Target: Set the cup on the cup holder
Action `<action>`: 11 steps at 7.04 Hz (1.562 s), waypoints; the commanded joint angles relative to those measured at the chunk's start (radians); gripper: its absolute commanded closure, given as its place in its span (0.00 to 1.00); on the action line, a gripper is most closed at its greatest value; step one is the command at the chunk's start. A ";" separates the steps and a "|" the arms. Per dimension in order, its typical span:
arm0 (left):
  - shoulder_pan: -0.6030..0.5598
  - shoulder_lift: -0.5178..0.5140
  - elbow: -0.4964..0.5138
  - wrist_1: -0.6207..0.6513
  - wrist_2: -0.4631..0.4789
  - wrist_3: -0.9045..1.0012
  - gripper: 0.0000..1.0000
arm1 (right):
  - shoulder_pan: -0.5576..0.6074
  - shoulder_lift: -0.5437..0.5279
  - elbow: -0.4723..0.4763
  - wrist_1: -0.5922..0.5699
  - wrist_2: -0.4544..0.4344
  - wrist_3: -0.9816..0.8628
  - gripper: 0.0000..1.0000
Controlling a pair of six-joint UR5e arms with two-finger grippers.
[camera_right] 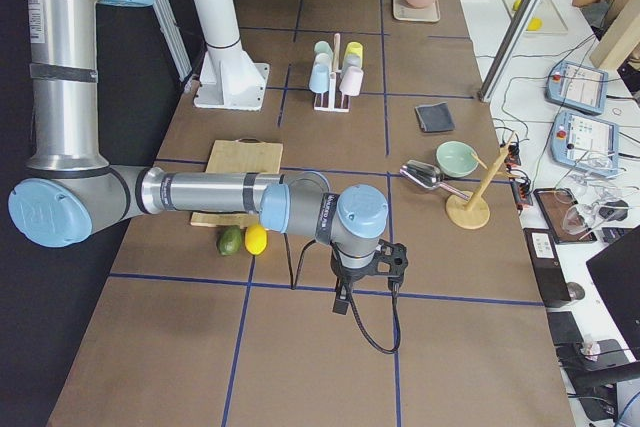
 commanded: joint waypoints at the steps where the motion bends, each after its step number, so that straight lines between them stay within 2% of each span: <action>1: -0.002 0.000 -0.003 0.000 0.000 -0.001 0.00 | -0.007 0.008 -0.028 0.012 -0.033 -0.018 0.00; 2: 0.000 0.000 -0.001 0.000 0.000 -0.001 0.00 | -0.007 -0.009 -0.031 0.102 -0.038 -0.099 0.00; 3: 0.000 0.002 0.000 0.000 0.000 -0.001 0.00 | -0.005 -0.049 -0.039 0.124 -0.029 -0.097 0.00; 11: -0.002 0.008 -0.008 -0.002 0.000 -0.001 0.00 | -0.008 0.011 -0.040 0.127 0.013 0.003 0.00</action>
